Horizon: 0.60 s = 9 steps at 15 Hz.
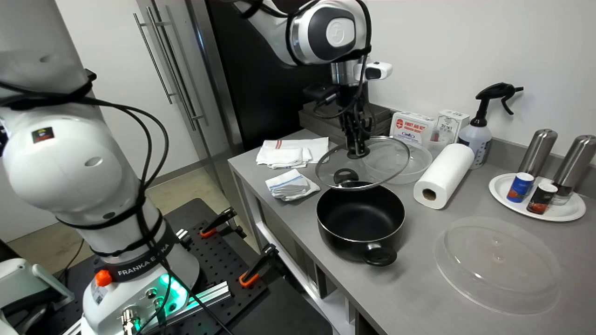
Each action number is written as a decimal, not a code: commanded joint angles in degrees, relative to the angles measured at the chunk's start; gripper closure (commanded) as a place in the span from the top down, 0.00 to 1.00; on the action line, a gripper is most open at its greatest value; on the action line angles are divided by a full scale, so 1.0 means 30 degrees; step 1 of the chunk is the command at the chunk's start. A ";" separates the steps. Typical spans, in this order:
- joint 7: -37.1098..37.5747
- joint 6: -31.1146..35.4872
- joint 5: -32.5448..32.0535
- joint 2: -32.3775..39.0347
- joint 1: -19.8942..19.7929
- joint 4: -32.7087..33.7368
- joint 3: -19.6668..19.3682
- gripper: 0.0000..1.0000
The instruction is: Put the lid of the pot on the left towel
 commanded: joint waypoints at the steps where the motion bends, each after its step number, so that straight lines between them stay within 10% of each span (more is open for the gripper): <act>1: 0.0688 -0.1112 -0.1476 -0.0863 0.0565 -0.0180 0.0713 0.26; 9: 0.0290 -0.2775 -0.2589 -0.0317 0.1681 0.0400 0.2346 0.26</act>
